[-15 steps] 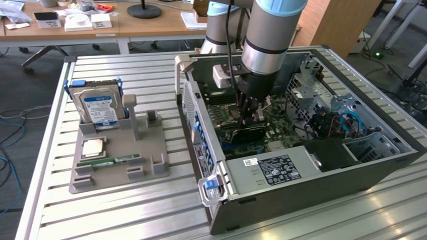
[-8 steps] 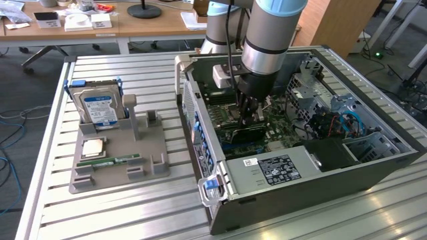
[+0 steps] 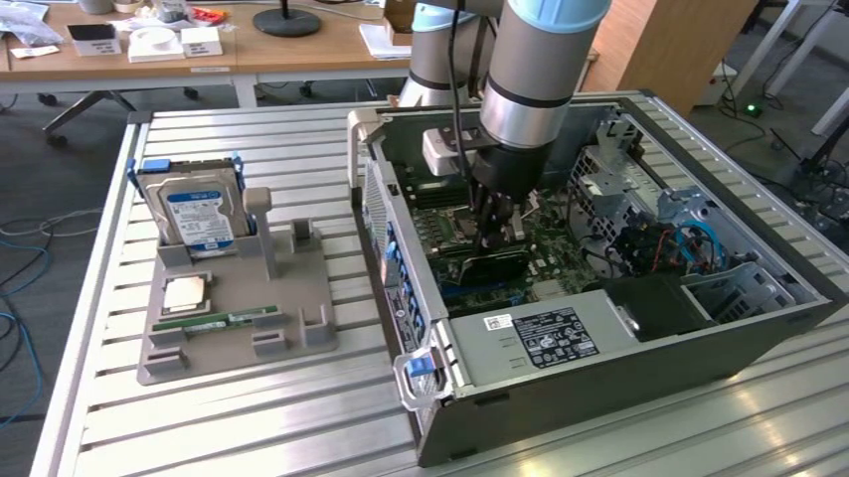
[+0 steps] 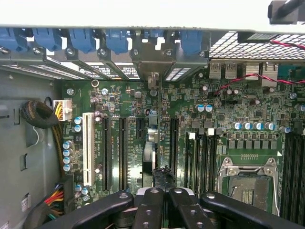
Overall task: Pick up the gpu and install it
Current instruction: 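Press down on the gpu until it lock into place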
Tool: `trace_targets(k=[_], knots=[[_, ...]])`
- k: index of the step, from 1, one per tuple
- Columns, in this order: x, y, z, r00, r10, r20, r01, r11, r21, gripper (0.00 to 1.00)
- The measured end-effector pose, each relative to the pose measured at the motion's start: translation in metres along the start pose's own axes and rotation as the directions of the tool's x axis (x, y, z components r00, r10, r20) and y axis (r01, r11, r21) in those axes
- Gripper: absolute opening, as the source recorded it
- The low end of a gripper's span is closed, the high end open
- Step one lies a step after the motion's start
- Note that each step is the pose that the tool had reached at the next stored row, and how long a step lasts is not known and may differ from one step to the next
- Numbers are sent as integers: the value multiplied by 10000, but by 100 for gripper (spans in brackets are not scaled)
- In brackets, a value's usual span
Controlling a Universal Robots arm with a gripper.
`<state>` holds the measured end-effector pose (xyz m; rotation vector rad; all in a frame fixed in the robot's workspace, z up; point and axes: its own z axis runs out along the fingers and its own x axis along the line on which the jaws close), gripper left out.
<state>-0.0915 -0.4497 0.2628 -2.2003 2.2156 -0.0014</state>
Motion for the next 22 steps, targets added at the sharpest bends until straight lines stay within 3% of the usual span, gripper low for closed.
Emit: trace_targets(k=[22], knots=[[0,8,8,10000,0,1,0,10000,0,11]])
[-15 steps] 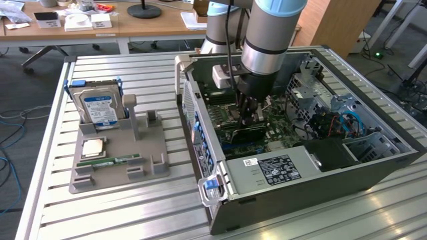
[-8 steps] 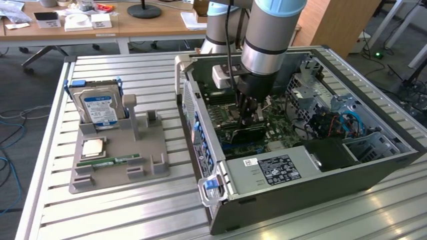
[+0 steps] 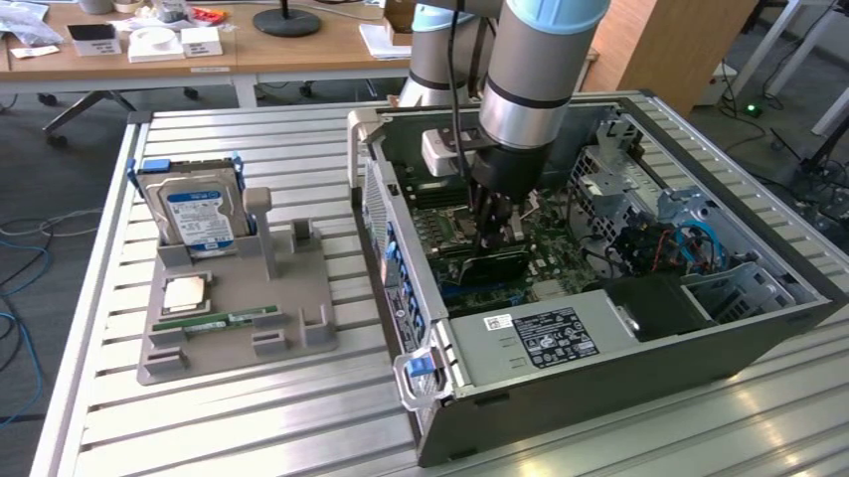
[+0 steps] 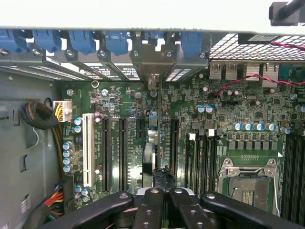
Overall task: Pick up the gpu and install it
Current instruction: 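Press down on the gpu until it lock into place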
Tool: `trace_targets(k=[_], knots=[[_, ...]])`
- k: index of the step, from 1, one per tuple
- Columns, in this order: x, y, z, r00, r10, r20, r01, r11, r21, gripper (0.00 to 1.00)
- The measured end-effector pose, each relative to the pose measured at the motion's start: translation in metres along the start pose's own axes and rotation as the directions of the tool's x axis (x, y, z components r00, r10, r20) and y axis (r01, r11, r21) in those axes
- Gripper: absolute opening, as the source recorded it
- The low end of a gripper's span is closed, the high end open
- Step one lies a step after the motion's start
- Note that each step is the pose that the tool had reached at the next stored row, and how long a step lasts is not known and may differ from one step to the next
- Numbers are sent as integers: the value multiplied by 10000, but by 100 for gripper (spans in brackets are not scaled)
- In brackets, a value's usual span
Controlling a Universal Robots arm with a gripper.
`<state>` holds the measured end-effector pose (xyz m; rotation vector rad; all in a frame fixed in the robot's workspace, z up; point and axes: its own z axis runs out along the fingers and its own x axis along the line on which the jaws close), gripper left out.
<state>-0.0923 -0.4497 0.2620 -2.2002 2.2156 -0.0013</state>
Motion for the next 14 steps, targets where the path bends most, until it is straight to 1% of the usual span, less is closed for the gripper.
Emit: trace_targets(k=[14], knots=[[1,7,7,10000,0,0,0,10000,0,11]])
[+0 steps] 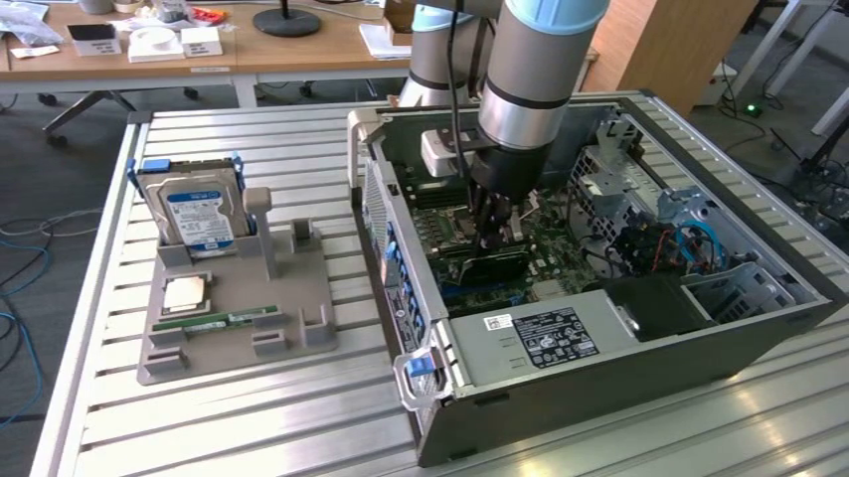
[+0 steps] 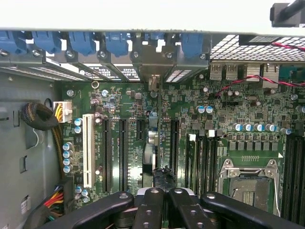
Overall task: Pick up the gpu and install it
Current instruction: 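Press down on the gpu until it lock into place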
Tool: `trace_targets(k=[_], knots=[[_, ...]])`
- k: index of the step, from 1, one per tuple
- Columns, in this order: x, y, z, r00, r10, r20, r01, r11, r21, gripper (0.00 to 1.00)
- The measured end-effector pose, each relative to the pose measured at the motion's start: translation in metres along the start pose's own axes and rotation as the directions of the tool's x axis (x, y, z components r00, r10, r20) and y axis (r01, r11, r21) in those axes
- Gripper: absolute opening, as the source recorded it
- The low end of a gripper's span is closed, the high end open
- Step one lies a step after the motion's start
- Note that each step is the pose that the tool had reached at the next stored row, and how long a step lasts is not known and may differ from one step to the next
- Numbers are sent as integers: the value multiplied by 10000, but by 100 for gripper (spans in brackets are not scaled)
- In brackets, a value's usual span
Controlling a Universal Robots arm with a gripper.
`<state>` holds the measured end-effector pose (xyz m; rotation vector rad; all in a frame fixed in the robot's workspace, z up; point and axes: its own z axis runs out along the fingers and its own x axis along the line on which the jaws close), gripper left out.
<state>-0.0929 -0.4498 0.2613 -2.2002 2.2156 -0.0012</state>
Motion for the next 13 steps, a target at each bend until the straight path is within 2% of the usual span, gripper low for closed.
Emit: trace_targets(k=[13], knots=[[0,25,9,10000,-2,0,2,10000,-2,11]])
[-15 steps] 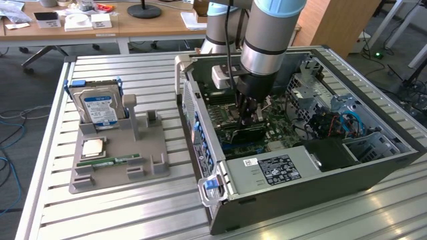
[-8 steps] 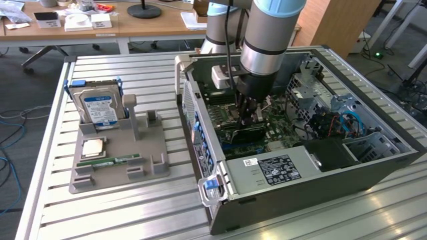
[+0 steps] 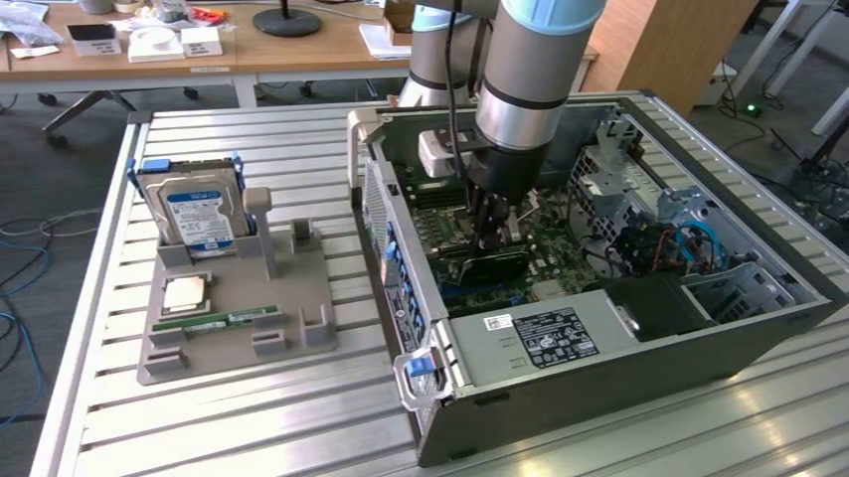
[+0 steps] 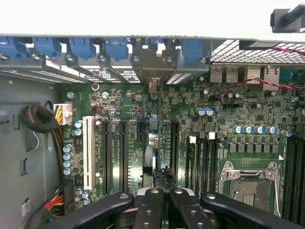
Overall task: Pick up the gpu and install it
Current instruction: 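Press down on the gpu until it lock into place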
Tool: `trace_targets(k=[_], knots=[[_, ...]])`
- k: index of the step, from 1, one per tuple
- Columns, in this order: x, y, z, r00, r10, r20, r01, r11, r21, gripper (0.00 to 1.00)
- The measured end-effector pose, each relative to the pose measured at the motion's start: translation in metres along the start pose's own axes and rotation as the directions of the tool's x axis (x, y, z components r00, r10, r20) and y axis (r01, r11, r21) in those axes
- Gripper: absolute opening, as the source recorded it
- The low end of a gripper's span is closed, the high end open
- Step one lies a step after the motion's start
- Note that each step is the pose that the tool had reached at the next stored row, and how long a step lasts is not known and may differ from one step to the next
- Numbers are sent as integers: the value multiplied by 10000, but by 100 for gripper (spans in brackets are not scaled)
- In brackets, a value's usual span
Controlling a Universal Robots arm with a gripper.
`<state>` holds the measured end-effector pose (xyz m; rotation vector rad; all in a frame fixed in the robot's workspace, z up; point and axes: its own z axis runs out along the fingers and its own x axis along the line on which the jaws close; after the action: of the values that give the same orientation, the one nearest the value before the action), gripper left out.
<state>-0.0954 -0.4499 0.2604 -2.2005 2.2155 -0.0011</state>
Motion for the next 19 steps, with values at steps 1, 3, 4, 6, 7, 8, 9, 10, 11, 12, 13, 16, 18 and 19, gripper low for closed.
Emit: trace_targets(k=[1,3,4,6,7,8,9,10,11,12,13,16,18,19], knots=[[0,0,0,10000,0,1,0,10000,1,11],[0,1,0,10000,1,0,-1,10000,1,11],[0,1,0,10000,1,1,-1,10000,1,11],[0,1,0,10000,1,0,-1,10000,1,11],[0,1,0,10000,2,0,-2,10000,1,11],[0,1,0,10000,2,0,-2,10000,1,11],[0,1,1,10000,2,-2,-2,10000,1,11],[1,1,2,10000,1,-4,-1,10000,0,11],[1,1,4,10000,1,-2,-1,10000,0,11],[0,1,5,10000,1,-1,-1,10000,1,11],[0,1,5,10000,2,0,-2,10000,2,11],[0,1,4,10000,2,1,-2,10000,1,11],[-1,1,-2,10000,2,8,-2,10000,4,11],[-1,1,-8,10000,2,15,-2,10000,7,11]])
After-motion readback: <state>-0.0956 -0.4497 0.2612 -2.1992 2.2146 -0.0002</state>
